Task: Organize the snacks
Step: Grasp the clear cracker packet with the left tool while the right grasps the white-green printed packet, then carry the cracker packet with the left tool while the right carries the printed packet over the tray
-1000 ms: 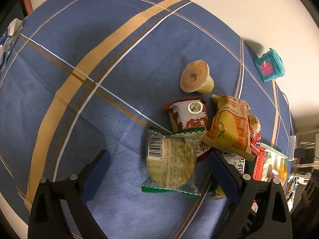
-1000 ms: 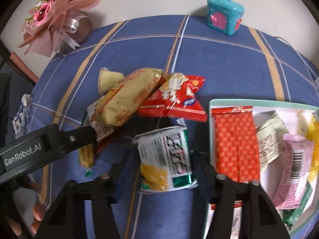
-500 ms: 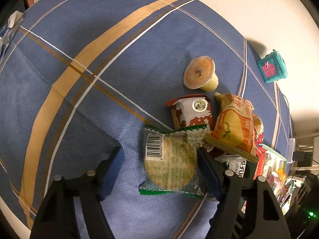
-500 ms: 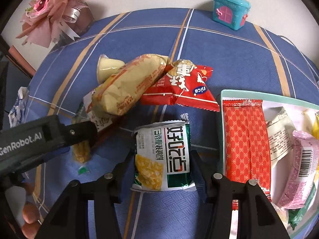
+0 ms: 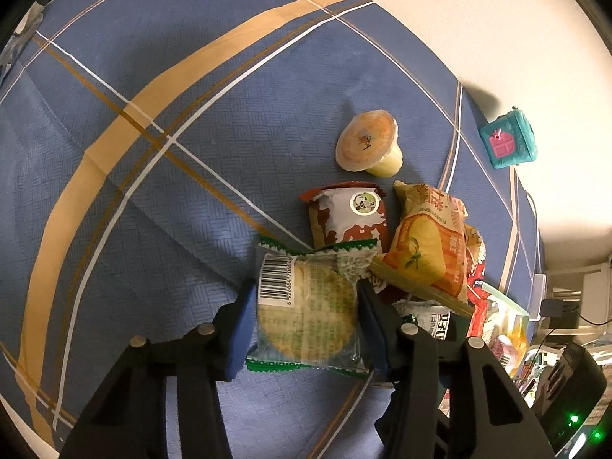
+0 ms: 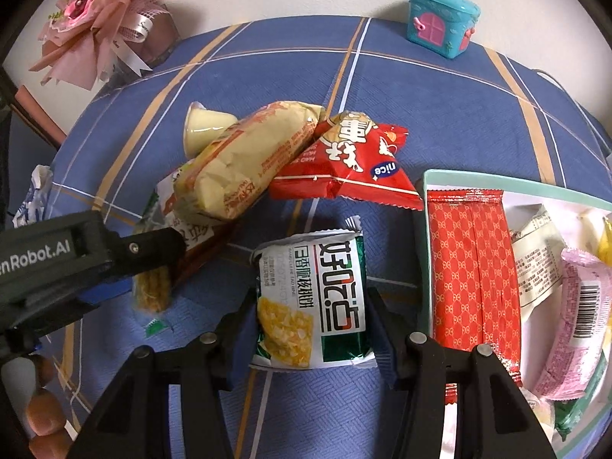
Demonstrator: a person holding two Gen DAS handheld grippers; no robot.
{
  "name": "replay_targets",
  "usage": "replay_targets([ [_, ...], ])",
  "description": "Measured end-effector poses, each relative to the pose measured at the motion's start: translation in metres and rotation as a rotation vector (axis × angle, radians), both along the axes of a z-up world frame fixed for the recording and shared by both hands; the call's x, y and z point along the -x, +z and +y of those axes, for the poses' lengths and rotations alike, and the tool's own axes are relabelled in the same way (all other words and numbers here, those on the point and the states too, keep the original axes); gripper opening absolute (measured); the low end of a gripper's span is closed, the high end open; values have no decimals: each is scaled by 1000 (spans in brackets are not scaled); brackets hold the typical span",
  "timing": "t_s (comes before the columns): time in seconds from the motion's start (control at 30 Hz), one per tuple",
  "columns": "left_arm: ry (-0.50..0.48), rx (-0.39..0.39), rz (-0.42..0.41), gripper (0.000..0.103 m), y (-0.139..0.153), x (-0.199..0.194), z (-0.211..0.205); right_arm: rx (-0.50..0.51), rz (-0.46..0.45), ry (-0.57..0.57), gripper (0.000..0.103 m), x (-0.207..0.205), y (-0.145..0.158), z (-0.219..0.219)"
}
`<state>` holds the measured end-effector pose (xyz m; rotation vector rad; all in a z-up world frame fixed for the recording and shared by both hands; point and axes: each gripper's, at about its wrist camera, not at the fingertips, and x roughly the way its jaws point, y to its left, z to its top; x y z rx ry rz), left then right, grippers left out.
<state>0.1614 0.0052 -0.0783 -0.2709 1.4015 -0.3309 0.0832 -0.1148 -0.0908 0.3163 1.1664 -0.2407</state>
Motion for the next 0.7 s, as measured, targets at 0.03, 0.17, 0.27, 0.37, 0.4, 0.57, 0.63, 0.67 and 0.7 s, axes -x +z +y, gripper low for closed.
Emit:
replay_targets([
  [0.03, 1, -2, -1, 51, 0, 1, 1, -2, 0, -1, 55, 0, 0, -1],
  [0.17, 7, -8, -4, 51, 3, 4, 0, -11, 4, -4, 55, 1, 2, -4],
  [0.27, 7, 1, -1, 51, 3, 5, 1, -26, 8, -12, 54, 2, 3, -8],
  [0.37, 13, 2, 4, 51, 3, 5, 1, -44, 8, -19, 54, 4, 4, -12],
  [0.4, 16, 2, 5, 51, 4, 5, 1, -48, 10, -22, 54, 4, 4, -13],
  [0.57, 13, 2, -22, 51, 13, 9, 1, -58, 13, -28, 54, 8, 8, -22],
  [0.63, 13, 6, -26, 51, 16, 11, 0, -63, 1, -28, 54, 10, 14, -25],
  [0.67, 14, 9, -28, 51, 18, 13, 0, -64, -3, -26, 54, 13, 17, -27],
  [0.7, 14, 11, -32, 51, 20, 14, 0, -63, -9, -26, 54, 14, 20, -29],
])
